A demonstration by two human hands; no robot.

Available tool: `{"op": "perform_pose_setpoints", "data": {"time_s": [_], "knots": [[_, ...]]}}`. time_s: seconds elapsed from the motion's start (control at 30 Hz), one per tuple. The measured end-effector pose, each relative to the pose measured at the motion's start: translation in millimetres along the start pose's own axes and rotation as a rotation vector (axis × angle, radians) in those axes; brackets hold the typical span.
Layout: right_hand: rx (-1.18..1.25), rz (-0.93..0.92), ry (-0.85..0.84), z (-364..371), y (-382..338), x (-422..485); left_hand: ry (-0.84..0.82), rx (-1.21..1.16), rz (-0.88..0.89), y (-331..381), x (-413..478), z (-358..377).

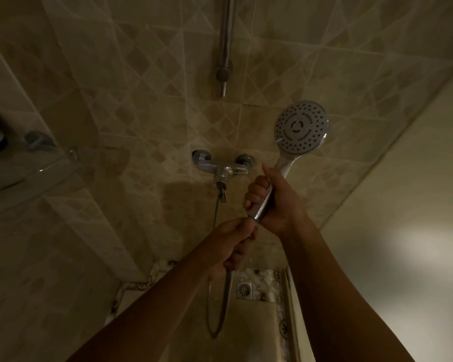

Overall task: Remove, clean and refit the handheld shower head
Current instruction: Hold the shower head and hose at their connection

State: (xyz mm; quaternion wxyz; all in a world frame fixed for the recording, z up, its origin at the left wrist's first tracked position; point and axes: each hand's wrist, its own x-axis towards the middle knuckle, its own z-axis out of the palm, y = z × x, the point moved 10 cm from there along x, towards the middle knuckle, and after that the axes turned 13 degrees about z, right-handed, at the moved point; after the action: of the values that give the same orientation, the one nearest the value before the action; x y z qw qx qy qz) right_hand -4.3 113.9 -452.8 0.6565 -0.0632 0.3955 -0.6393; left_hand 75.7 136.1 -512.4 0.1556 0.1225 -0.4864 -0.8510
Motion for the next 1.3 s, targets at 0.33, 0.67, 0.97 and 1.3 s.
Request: {"op": "perform_pose_setpoints", "data": {"time_s": [0.33, 0.67, 0.97, 1.3], "knots": [[0.058, -0.154, 0.559, -35.7, 5.6, -10.8, 0.428, 1.214, 0.459, 57.4, -9.8, -19.2], [0.024, -0.176, 0.334, -15.5, -15.9, -9.6, 0.136, 0.441, 0.258, 33.1, 7.6, -3.6], [0.156, 0.052, -0.458, 53.3, -17.3, -13.4, -0.298, -0.333, -0.132, -2.1, -17.9, 39.2], [-0.175, -0.154, -0.063, 23.8, -34.8, -4.8, 0.066, 0.236, 0.216, 28.1, 1.9, -21.0]]}}
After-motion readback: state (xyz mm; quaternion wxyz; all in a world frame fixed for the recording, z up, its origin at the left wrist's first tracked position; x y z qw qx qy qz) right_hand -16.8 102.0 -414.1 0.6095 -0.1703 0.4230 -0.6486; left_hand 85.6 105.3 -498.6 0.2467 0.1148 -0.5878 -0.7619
